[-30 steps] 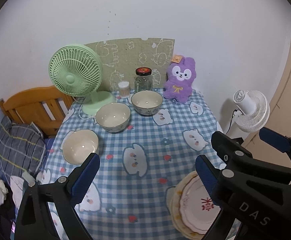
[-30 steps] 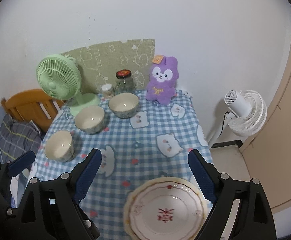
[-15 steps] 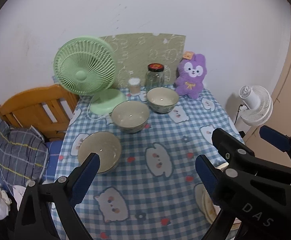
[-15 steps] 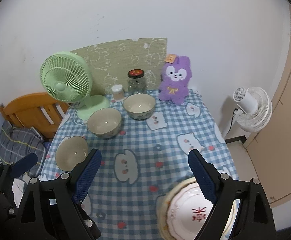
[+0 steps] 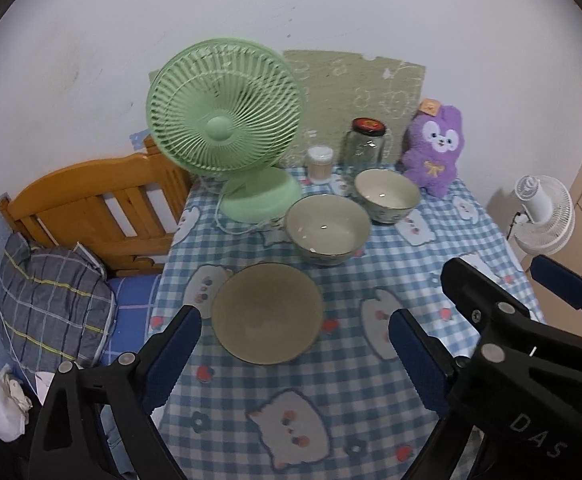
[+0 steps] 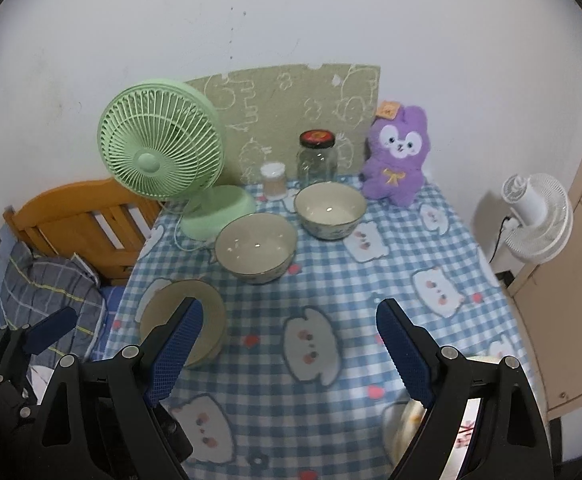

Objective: Organize plates and bowls
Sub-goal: 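Push both tools to the rim of the cream bowl by the chair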

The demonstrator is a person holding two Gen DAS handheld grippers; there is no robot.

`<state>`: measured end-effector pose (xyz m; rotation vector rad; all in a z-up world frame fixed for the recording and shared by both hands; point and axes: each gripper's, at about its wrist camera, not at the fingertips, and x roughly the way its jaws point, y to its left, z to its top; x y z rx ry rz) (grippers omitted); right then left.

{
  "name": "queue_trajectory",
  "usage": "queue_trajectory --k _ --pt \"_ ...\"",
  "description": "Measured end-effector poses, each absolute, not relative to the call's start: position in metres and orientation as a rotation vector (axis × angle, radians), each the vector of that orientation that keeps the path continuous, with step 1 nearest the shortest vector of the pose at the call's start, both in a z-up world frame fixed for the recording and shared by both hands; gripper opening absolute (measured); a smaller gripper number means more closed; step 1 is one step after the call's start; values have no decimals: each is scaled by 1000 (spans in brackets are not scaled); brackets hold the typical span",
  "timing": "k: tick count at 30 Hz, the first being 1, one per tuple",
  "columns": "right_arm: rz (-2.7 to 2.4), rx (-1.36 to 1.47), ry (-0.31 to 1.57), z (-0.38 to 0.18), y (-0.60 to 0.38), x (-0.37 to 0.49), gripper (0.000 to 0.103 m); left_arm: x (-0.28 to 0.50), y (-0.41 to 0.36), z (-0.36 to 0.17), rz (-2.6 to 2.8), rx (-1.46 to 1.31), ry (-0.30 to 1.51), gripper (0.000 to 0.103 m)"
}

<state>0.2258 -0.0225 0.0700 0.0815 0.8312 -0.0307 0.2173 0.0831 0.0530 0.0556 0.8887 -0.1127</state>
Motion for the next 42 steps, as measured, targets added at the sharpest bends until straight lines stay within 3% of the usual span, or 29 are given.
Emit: queue_trajectory --k 8,13,27,35,42 --pt "-37 85 883 39 6 261 90 250 111 19 -102 29 961 93" --pt "-39 67 907 16 20 280 89 273 126 -6 -77 6 1012 86" --pt "-13 42 1025 -46 44 320 70 305 147 -69 -48 -10 1118 64" --pt "-9 57 1101 -71 54 328 49 310 149 -91 -78 1 1165 43" --pt "-1 44 1148 -84 58 333 27 309 142 -95 -83 21 1155 36"
